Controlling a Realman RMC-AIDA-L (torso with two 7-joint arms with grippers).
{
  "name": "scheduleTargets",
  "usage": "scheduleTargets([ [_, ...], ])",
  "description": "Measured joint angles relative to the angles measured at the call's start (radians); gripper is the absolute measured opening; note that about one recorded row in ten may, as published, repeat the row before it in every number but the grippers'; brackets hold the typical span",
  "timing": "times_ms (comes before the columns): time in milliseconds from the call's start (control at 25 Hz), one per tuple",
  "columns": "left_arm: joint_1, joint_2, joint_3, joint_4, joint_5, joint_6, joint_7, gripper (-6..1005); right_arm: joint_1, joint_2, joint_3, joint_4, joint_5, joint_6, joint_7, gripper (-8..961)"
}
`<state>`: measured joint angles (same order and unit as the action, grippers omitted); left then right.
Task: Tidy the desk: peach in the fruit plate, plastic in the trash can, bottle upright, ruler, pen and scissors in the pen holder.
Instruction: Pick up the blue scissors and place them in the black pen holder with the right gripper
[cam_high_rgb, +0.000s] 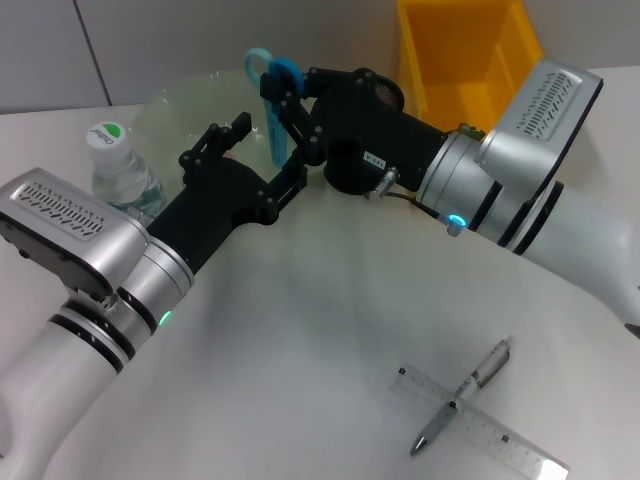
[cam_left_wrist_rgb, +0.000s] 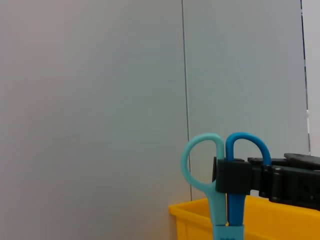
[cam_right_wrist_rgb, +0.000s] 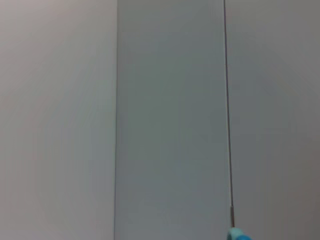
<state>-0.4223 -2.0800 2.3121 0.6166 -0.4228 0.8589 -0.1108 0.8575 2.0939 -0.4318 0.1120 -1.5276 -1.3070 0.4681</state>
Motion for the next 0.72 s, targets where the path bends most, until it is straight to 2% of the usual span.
scheduleTargets([
  [40, 0.0, 0.0, 0.0, 0.0, 0.0, 0.0, -0.001, 738, 0.0, 0.0, 0.001, 0.0, 0.0, 0.0, 0.001, 93],
  [320, 0.024, 0.007, 0.008, 0.016, 0.014, 0.008, -0.04, 775, -0.015, -0.005, 0.043, -0.011, 0.001, -0.027, 0.033, 100],
  [480, 0.051, 0.016, -0.005, 0.024, 0.126, 0.008, -0.178, 797, -0.038, -0.007, 0.06, -0.074, 0.001, -0.061, 0.141, 104],
  [560, 0.072, 0.024, -0.03, 0.031, 0.233, 0.01, -0.279, 802, -0.051, -0.007, 0.067, -0.129, 0.001, -0.083, 0.217, 106],
  [600, 0.072, 0.024, -0.03, 0.031, 0.233, 0.01, -0.279, 803, -0.051, -0.007, 0.067, -0.129, 0.001, -0.083, 0.217, 107],
  [720, 0.102, 0.03, -0.072, 0.039, 0.356, 0.015, -0.37, 804, -0.061, -0.008, 0.076, -0.183, 0.001, -0.094, 0.288, 110],
])
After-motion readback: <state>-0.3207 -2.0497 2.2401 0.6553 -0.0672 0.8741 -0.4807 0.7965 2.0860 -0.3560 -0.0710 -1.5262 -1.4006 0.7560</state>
